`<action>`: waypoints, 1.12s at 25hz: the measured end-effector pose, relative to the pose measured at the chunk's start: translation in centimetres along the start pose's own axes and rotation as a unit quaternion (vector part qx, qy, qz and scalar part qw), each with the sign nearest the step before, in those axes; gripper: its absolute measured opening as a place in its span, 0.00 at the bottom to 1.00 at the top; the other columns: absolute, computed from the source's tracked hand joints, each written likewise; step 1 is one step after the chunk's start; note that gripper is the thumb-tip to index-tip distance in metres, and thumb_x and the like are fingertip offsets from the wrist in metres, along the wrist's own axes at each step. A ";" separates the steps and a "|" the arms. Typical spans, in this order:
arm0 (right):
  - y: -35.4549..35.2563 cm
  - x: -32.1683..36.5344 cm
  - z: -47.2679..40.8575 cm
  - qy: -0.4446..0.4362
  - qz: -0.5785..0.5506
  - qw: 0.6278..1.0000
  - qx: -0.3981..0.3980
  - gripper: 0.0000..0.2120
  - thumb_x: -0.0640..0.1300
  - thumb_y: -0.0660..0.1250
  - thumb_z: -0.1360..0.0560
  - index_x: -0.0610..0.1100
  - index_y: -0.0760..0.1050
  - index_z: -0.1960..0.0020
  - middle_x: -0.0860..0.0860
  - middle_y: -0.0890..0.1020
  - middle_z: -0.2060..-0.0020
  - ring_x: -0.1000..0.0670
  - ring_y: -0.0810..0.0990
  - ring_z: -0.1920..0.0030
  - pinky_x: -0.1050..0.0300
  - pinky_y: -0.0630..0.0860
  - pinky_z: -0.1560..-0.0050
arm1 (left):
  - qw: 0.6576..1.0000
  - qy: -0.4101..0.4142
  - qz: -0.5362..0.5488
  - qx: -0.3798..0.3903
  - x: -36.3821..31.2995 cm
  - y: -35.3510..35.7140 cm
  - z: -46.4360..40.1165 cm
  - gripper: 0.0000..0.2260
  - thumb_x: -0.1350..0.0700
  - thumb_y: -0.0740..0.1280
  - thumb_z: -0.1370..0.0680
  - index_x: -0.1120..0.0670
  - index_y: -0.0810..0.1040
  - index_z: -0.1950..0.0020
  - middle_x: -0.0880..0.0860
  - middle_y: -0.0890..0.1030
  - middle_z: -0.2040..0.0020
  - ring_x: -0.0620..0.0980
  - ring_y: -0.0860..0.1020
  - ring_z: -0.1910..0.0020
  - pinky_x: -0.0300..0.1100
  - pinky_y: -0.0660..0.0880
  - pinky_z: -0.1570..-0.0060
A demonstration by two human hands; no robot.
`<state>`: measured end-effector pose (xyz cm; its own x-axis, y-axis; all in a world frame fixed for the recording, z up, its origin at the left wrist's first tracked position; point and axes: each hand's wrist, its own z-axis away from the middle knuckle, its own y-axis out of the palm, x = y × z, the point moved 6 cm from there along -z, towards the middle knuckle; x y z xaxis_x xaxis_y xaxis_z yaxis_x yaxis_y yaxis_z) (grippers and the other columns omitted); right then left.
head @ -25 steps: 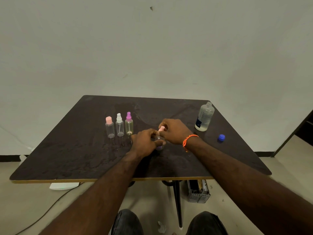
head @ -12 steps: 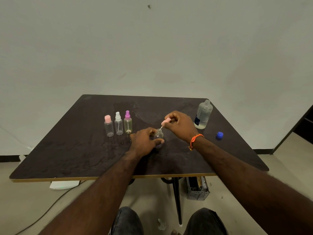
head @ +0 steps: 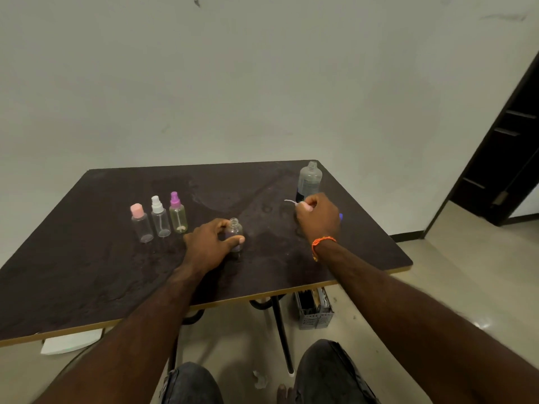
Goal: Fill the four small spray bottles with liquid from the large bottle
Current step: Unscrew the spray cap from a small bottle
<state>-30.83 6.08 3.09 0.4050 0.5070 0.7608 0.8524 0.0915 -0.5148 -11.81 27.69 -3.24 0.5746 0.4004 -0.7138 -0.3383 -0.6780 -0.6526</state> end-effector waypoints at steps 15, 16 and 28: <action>0.4 -8.5 -0.6 0.088 0.251 0.964 0.026 0.18 0.60 0.73 0.28 0.48 0.79 0.47 0.48 0.84 0.55 0.45 0.81 0.49 0.43 0.75 0.41 | 1.000 -0.005 0.013 0.003 0.4 0.0 0.0 0.34 0.26 0.68 0.37 0.44 0.82 0.39 0.42 0.86 0.44 0.45 0.83 0.42 0.60 0.74 0.34; 0.4 -8.6 -0.6 0.086 0.250 0.964 0.027 0.19 0.60 0.73 0.28 0.47 0.79 0.47 0.48 0.84 0.55 0.45 0.81 0.50 0.43 0.76 0.41 | 1.000 -0.005 0.009 0.003 0.3 -0.1 0.1 0.34 0.26 0.69 0.37 0.44 0.82 0.38 0.43 0.86 0.44 0.45 0.83 0.42 0.60 0.73 0.34; 0.2 -8.1 -0.6 0.070 0.226 0.970 0.052 0.16 0.58 0.72 0.26 0.47 0.77 0.49 0.49 0.83 0.57 0.47 0.81 0.53 0.46 0.74 0.43 | 1.000 -0.002 0.003 0.008 0.4 0.1 0.1 0.32 0.29 0.71 0.35 0.44 0.81 0.36 0.43 0.86 0.42 0.46 0.82 0.41 0.61 0.72 0.32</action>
<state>-33.74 1.47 -2.94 0.7767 0.3942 0.4913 0.5424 -0.0222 -0.8398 -11.70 27.90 -3.60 0.5691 0.3988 -0.7191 -0.3542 -0.6703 -0.6521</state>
